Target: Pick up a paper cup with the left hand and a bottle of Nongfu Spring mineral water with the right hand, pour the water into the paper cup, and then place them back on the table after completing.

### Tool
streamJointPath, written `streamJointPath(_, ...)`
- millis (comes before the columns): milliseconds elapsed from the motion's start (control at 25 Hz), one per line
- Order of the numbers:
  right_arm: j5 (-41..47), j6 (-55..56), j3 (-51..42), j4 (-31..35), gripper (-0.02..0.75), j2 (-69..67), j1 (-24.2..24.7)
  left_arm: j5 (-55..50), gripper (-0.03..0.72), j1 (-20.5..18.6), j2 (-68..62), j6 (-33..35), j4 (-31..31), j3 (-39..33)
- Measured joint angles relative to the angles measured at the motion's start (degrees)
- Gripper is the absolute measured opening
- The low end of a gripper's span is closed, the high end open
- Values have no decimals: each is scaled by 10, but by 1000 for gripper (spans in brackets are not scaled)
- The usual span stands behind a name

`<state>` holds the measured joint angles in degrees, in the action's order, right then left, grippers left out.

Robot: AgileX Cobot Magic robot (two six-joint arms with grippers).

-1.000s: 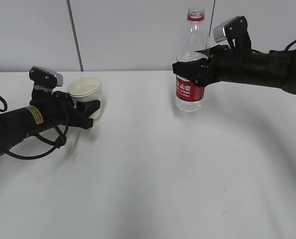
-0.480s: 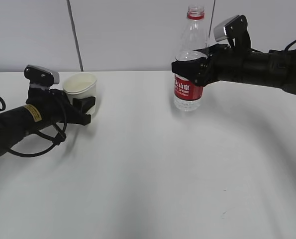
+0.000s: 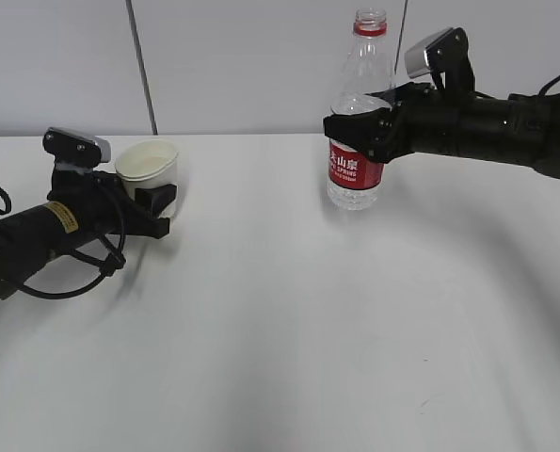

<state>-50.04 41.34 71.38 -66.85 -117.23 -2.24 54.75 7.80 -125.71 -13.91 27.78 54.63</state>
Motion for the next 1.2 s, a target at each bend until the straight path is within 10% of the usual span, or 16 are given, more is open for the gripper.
streamJointPath(1200,-1,-3,0,0,484,0,0,35,363,0,-44,7,-24,10)
